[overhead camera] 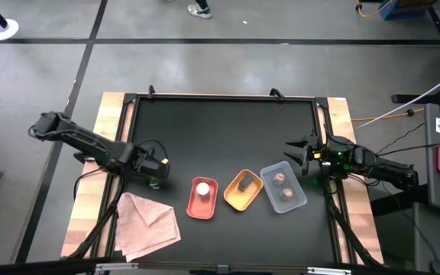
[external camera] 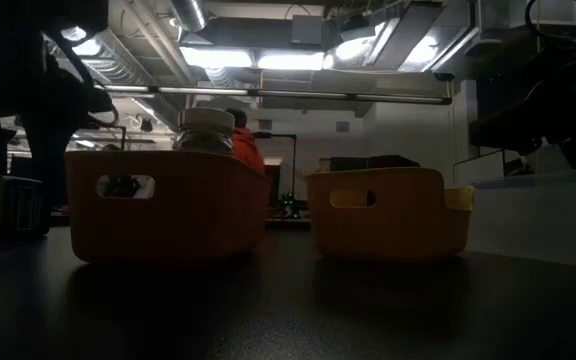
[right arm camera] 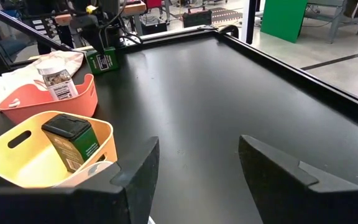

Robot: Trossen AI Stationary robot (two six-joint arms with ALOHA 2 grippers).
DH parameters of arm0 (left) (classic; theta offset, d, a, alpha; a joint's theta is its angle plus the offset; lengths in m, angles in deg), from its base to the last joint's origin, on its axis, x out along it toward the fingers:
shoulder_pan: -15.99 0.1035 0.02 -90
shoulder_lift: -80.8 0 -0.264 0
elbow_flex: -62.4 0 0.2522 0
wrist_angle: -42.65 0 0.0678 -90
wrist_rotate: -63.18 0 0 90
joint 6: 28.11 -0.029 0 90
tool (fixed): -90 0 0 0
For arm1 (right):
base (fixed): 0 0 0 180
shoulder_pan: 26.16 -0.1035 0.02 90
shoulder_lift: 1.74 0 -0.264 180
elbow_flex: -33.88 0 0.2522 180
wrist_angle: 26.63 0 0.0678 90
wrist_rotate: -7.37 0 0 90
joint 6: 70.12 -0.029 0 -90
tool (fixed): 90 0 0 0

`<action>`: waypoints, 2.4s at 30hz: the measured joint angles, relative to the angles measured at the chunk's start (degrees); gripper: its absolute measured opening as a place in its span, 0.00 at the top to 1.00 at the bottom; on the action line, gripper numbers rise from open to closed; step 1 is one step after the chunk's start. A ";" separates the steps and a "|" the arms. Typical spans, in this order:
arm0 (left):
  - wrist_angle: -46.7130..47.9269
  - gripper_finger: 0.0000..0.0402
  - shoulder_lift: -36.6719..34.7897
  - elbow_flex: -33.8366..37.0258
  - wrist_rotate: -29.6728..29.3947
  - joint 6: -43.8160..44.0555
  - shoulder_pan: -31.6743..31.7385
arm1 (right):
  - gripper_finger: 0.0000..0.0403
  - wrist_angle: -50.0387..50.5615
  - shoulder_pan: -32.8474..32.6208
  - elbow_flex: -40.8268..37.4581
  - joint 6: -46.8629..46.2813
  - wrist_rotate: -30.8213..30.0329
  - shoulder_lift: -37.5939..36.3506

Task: Sort spices by type
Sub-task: Put the black spice can into the yellow bin

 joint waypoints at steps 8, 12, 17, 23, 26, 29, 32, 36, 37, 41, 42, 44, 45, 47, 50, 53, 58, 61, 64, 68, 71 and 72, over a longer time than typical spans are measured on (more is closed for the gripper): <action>-0.04 0.34 4.54 0.02 -0.01 -1.26 0.00 | 0.45 0.02 -0.01 0.00 0.02 0.00 0.01; -0.09 0.39 6.15 0.02 -0.02 -1.45 0.00 | 0.45 0.01 -0.01 0.00 0.00 0.00 0.00; -1.08 0.52 7.09 0.02 -0.02 -2.03 0.00 | 0.45 0.02 -0.02 0.00 0.01 0.00 0.00; -3.15 0.71 7.02 0.02 -0.76 -3.80 0.00 | 0.45 0.02 -0.02 0.00 0.00 0.00 0.01; -4.15 0.78 7.02 0.02 -2.64 -5.57 -0.02 | 0.45 0.02 -0.01 0.00 0.01 0.00 0.01; -5.02 0.78 6.93 0.00 -5.49 -5.73 0.00 | 0.45 0.02 0.00 0.00 0.00 0.00 0.01; -6.18 0.78 6.58 0.00 -7.62 -6.34 0.00 | 0.45 0.02 -0.02 0.00 0.02 0.00 0.00; -6.62 0.78 4.80 0.02 -11.45 -6.63 0.00 | 0.45 0.02 -0.02 0.00 0.00 0.00 0.00; -6.86 0.77 4.21 0.02 -12.91 -7.22 0.00 | 0.45 0.02 -0.01 0.00 0.00 0.00 0.00; -7.36 0.77 1.27 0.02 -18.44 -10.01 0.00 | 0.45 0.02 0.00 0.00 0.00 0.00 0.00; -7.34 0.77 0.44 0.02 -19.98 -10.79 0.00 | 0.45 0.01 -0.02 0.00 0.02 0.00 0.02; -7.80 0.77 -1.14 0.02 -23.24 -12.70 0.00 | 0.45 0.02 0.00 0.00 0.00 0.00 0.00; -8.28 0.77 -1.86 0.02 -24.91 -13.81 0.00 | 0.45 0.02 -0.01 0.00 0.00 0.00 0.00; -10.34 0.77 -3.33 0.02 -28.05 -16.29 0.00 | 0.45 0.01 -0.01 0.00 0.02 0.00 0.00; -15.18 0.76 -4.85 0.02 -32.07 -22.34 0.01 | 0.45 0.02 0.00 0.00 0.00 0.00 0.02; -21.44 0.76 -5.33 0.02 -34.86 -29.80 0.06 | 0.45 0.02 0.00 0.00 0.01 0.00 0.00; -34.10 0.76 -4.76 0.02 -35.80 -42.68 1.27 | 0.45 0.00 -0.01 0.00 0.02 0.00 0.01; -42.25 0.75 -4.22 0.02 -35.80 -51.07 2.30 | 0.45 0.00 0.00 0.00 0.01 0.00 0.02; -49.95 0.75 -3.66 0.01 -35.24 -58.79 3.18 | 0.45 0.00 -0.01 0.00 0.00 -0.02 0.00; -58.97 0.75 -1.88 -0.02 -33.54 -66.38 3.56 | 0.45 -0.58 -0.02 -0.04 0.00 -0.02 0.00; -63.10 0.75 0.16 -0.05 -31.91 -69.68 3.54 | 0.45 -1.75 -0.02 -0.15 0.00 -0.04 0.00; -64.12 0.75 0.99 -0.04 -31.53 -70.51 3.54 | 0.45 -2.17 -0.01 -0.20 -0.01 -0.02 0.01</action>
